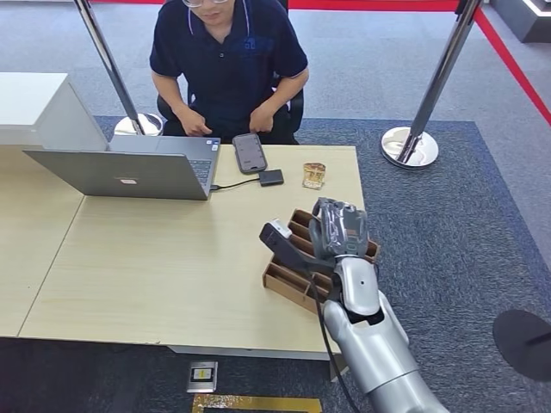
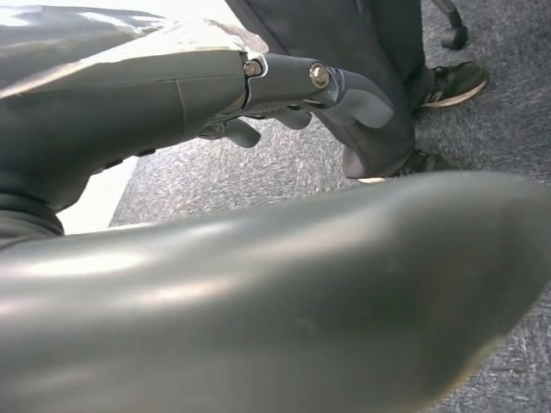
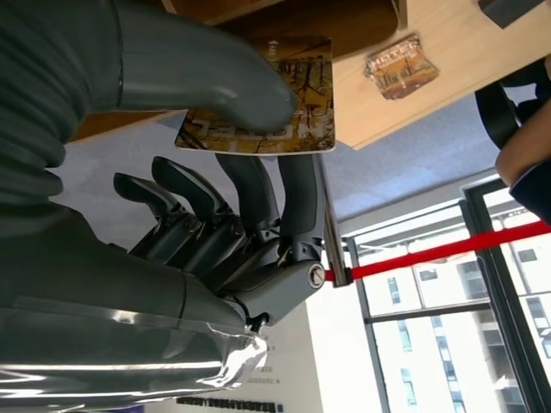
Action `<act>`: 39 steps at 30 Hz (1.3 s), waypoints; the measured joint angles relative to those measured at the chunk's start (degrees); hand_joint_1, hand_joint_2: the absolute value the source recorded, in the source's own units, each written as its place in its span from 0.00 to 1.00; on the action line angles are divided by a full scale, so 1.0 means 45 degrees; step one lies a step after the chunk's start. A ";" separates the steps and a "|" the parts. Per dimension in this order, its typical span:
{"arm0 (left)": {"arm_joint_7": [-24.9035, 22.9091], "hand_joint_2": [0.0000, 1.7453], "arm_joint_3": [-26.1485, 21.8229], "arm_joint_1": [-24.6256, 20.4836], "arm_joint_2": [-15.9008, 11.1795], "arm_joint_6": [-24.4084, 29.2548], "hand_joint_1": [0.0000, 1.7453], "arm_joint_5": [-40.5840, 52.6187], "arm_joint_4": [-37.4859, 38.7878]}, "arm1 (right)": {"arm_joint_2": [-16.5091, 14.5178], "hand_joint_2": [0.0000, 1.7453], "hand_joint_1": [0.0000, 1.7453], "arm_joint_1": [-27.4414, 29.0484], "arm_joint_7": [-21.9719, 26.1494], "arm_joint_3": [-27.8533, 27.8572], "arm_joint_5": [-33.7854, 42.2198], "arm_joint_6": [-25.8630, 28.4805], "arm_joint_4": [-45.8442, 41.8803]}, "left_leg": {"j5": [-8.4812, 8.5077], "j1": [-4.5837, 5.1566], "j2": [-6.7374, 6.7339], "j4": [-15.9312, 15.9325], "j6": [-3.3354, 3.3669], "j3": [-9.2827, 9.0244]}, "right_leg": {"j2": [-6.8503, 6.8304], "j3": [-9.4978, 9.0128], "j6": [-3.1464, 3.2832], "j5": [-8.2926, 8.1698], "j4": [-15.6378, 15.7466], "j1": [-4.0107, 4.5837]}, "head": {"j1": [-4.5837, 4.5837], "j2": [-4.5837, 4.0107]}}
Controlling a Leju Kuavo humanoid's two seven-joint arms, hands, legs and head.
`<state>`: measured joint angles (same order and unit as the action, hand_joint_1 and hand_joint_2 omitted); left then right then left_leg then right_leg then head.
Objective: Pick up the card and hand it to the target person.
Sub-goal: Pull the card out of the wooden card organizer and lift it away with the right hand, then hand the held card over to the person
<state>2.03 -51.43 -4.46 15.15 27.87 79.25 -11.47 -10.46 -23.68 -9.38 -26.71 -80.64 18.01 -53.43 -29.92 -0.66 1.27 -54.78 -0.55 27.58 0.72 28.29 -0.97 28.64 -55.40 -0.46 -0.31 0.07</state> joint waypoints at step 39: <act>0.0070 0.00 0.0108 -0.0095 0.0000 0.0086 0.00 0.0286 0.0005 | -0.1245 1.00 0.99 -0.5114 -0.0096 -0.0821 0.0767 -0.0426 0.4283 | 0.0014 -0.0015 -0.0001 0.0000 -0.0020 0.0006 | 0.0000 0.0010 0.0018 -0.0012 -0.0014 0.0000 | 0.0001 0.0000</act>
<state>2.35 -50.94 -4.89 15.15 28.26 80.54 -11.45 -16.07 -46.69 -9.81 -30.40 -77.19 16.09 -34.16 -29.86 -0.73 1.27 -54.78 -0.64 27.61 0.71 28.34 -0.89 28.59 -55.46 -0.46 -0.30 0.07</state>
